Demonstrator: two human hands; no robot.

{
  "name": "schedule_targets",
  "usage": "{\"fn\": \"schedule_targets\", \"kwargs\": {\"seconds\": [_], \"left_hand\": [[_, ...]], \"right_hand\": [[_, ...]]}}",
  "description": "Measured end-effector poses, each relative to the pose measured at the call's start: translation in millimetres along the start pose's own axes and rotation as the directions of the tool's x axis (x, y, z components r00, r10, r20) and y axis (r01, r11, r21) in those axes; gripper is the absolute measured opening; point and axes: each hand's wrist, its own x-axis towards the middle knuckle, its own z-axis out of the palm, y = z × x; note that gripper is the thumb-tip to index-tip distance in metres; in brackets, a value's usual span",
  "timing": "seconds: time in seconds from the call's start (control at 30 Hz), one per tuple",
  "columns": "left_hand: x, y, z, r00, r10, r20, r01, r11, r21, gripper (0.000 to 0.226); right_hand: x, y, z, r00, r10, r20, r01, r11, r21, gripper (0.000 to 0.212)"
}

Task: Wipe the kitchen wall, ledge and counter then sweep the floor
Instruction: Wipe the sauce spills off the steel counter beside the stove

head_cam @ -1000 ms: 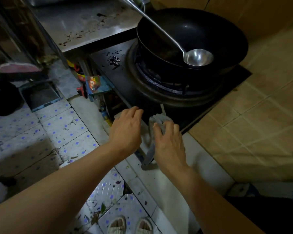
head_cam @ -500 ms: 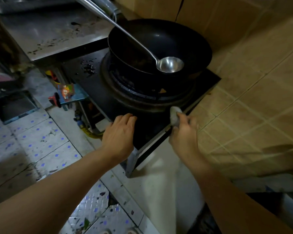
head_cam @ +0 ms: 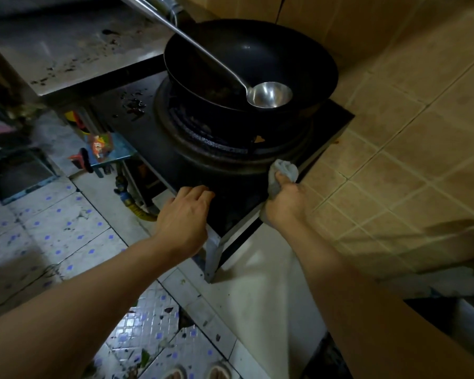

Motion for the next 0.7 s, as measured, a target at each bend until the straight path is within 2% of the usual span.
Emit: {"fn": "schedule_targets", "kwargs": {"seconds": [0.23,0.37,0.57,0.7], "left_hand": [[-18.3,-10.8,-5.0,0.999,-0.012,0.042,0.012,1.000,-0.009,0.065],[-27.4,-21.0,-8.0,0.999,-0.019,0.045,0.020,1.000,-0.008,0.063],[-42.2,-24.2,-14.8,0.997,-0.045,0.070,0.046,0.999,-0.007,0.067],[-53.2,-22.0,-20.2,0.995,-0.051,0.083,0.052,0.999,-0.011,0.063]], "right_hand": [[-47.9,-11.5,26.1,0.999,-0.008,0.039,0.004,0.995,0.099,0.064],[-69.6,-20.3,32.7,0.996,0.012,0.092,-0.019,0.997,0.070,0.066],[-104.8,-38.2,36.9,0.991,0.059,0.123,-0.073,0.991,0.109,0.058],[-128.8,-47.3,34.0,0.976,0.011,0.219,-0.041,0.991,0.131,0.052]]}}
